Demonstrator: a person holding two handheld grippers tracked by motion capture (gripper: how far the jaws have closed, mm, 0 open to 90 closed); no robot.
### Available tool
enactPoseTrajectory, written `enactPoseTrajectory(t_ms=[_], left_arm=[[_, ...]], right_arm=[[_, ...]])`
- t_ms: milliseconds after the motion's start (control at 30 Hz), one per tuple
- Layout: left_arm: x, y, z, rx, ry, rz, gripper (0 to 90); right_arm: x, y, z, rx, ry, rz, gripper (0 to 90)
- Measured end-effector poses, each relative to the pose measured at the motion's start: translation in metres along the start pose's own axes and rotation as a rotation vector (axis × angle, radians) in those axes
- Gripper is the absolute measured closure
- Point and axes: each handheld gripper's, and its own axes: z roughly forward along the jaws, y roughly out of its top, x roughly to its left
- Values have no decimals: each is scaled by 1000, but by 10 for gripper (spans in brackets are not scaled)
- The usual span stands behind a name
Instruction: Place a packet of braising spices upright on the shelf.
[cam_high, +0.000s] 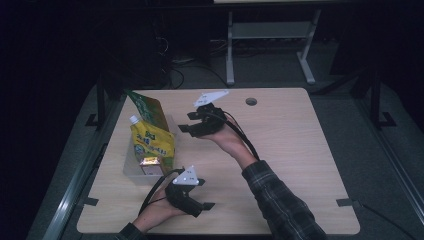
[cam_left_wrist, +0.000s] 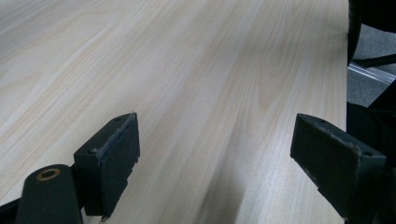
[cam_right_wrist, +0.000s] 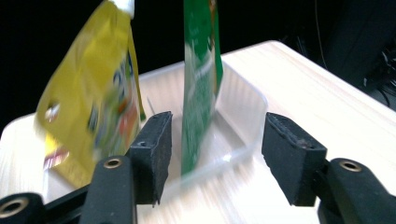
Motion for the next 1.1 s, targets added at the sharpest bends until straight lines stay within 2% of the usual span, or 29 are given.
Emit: enactPoseTrajectory(t_ms=[100, 167, 300, 367, 500, 667, 833, 967, 1100], left_arm=[[-1, 0, 0, 6, 0, 2, 151], [-1, 0, 0, 8, -1, 6, 151], [-1, 1, 0, 1, 1, 4, 151], [-1, 1, -1, 0, 6, 18, 151], [-1, 1, -1, -8, 7, 8, 151], [-1, 1, -1, -6, 11, 14, 151], [-1, 1, -1, -12, 7, -1, 152], [0, 0, -1, 3, 10, 19, 153], [-2, 0, -2, 1, 10, 11, 154]], right_arm=[[-2, -16, -17, 13, -21, 1, 402], [-2, -30, -29, 14, -29, 21, 395], [-3, -52, -47, 28, -49, 39, 382], [-4, -63, -56, 30, -55, 46, 371], [-4, -85, -73, 43, -85, 53, 338], [-3, -112, -95, 53, -109, 80, 314], [1, -136, -116, 72, -121, 100, 287], [5, -152, -130, 82, -142, 103, 261], [9, -168, -143, 94, -167, 99, 246]])
